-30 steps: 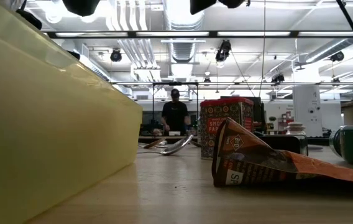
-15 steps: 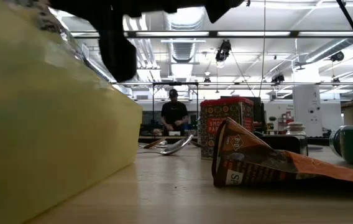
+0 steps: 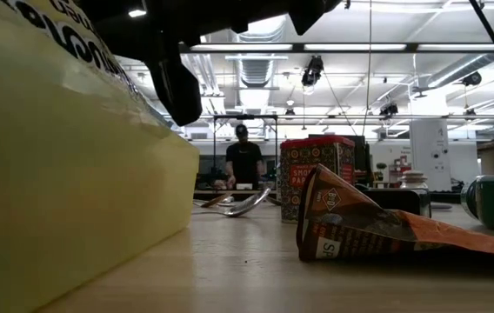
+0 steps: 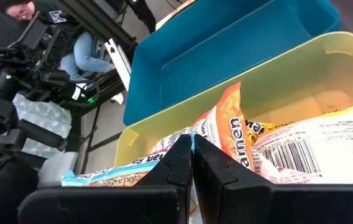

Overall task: Pick & Place Food Item
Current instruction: Put the blue noodle pack into the yellow bin, then put the white seasoning bottle into the blue bin

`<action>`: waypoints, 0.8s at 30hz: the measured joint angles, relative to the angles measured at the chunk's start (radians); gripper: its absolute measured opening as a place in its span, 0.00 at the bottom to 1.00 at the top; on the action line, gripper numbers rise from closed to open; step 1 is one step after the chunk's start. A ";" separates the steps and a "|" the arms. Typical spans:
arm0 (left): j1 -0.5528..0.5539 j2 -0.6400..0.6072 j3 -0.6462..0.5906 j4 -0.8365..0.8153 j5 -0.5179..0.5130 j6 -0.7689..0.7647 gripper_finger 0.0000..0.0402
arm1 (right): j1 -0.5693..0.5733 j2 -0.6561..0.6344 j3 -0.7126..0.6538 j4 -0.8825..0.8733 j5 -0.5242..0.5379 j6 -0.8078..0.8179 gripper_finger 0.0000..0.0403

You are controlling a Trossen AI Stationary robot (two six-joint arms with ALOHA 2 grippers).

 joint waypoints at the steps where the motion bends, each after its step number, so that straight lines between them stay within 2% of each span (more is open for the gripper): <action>1: 0.000 0.000 0.000 0.000 0.000 0.000 0.03 | 0.000 0.000 0.000 0.001 -0.010 -0.001 0.02; 9: 0.000 0.000 0.000 0.000 0.000 0.000 0.03 | 0.000 -0.001 -0.001 0.058 -0.043 0.002 0.03; 19: 0.000 0.000 0.000 0.000 0.000 0.000 0.03 | 0.000 -0.003 0.010 0.060 -0.022 -0.045 0.33; 24: 0.000 0.000 0.000 0.000 0.000 0.000 0.03 | 0.000 -0.003 0.055 0.056 -0.017 -0.094 0.40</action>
